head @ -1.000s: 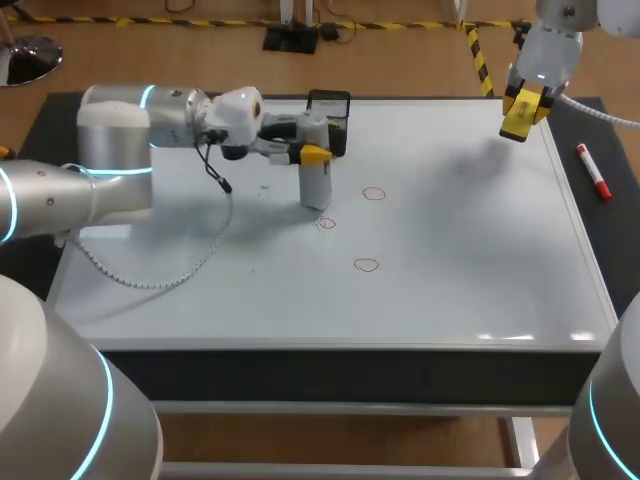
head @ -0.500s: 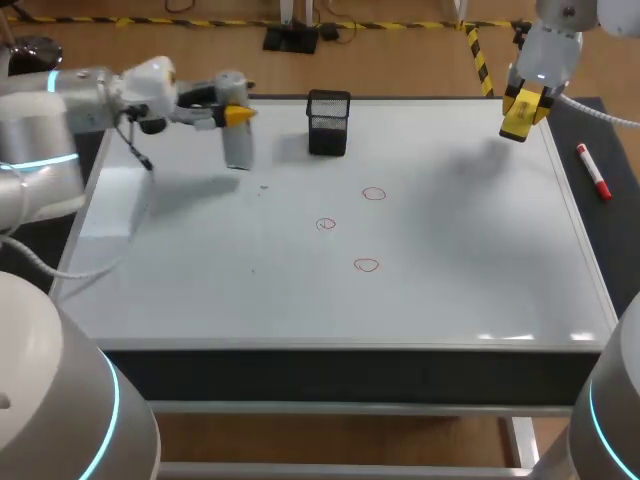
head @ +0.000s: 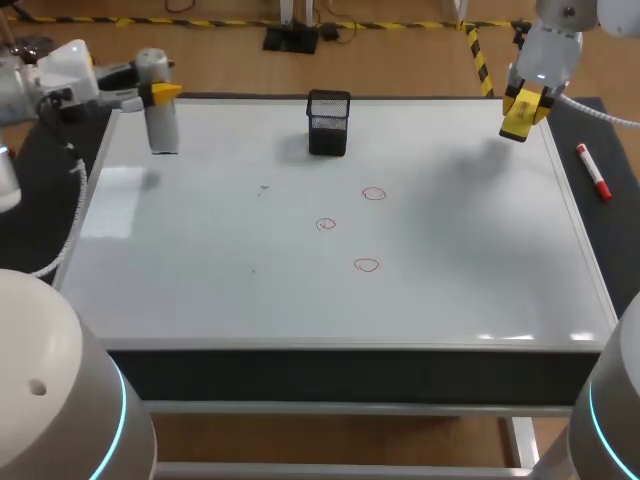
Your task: Pick up the inspection probe, press it on each red-marked spot on the whiteboard one by one, put down the probe, pick up the eraser, and wipe off all the red marks.
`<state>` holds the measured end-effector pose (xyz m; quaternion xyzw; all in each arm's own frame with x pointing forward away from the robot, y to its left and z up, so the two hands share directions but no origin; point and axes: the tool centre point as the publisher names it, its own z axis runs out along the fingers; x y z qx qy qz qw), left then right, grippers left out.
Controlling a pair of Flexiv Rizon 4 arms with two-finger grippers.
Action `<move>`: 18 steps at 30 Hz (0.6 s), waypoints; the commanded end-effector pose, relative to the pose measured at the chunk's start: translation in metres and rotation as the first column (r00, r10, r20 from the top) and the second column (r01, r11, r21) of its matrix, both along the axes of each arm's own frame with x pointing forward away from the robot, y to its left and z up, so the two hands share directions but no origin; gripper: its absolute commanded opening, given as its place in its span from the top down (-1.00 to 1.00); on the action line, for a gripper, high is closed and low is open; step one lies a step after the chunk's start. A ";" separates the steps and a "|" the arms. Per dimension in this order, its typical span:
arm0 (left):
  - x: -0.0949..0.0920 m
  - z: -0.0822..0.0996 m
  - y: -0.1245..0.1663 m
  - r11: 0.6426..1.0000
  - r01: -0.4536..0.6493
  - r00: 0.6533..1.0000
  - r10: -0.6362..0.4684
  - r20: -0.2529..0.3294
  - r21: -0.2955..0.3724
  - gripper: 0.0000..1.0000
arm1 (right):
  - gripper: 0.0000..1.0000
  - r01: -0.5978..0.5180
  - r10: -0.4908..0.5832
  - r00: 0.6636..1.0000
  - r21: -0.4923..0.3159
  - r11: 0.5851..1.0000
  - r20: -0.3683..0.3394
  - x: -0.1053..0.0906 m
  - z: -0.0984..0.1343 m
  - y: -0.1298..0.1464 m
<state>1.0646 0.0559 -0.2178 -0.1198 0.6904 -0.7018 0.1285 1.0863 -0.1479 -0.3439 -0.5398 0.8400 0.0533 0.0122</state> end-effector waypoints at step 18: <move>-0.007 0.006 0.009 1.000 -0.024 1.000 0.024 -0.004 0.006 1.00 | 1.00 -0.149 0.149 0.989 -0.024 0.989 0.022 -0.023 0.008 0.037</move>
